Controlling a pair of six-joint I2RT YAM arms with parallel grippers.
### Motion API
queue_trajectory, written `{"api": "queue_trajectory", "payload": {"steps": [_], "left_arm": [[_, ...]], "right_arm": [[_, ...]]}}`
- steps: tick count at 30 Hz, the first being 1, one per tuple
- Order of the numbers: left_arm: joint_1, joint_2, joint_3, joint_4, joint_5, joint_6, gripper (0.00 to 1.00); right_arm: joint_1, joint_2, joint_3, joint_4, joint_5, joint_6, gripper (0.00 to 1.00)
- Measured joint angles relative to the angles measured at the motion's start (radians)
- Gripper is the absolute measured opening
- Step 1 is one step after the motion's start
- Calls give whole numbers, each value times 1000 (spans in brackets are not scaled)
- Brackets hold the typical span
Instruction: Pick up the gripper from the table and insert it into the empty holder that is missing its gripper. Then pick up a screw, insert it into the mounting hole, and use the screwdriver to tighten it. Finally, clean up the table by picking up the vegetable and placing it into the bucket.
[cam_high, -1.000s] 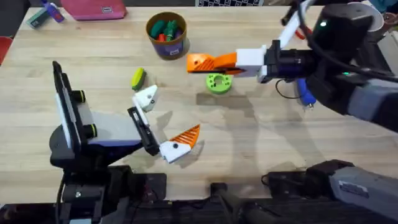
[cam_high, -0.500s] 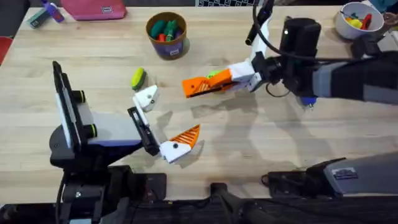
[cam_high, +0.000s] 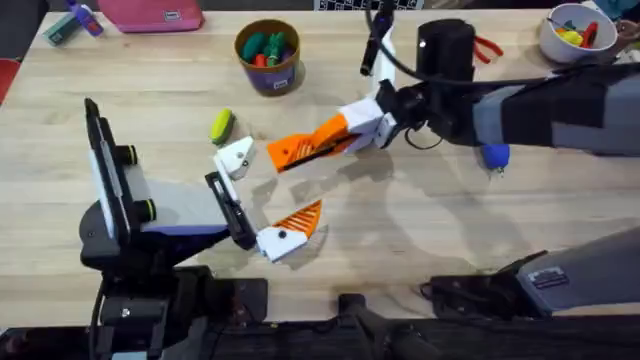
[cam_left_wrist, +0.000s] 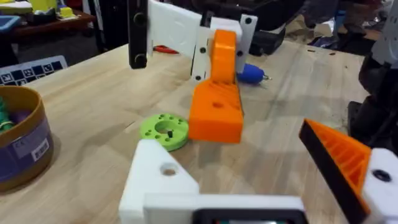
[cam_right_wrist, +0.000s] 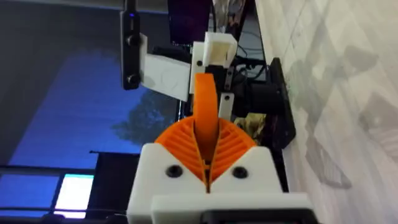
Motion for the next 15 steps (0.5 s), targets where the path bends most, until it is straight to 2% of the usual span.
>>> {"api": "queue_trajectory", "payload": {"steps": [8,15], "left_arm": [[0,0,0,0,0,0,985],[0,0,0,0,0,0,985]], "right_arm": [[55,8,1,-1,0,-21,9],[66,34,1,-2,2,-41,9]]}}
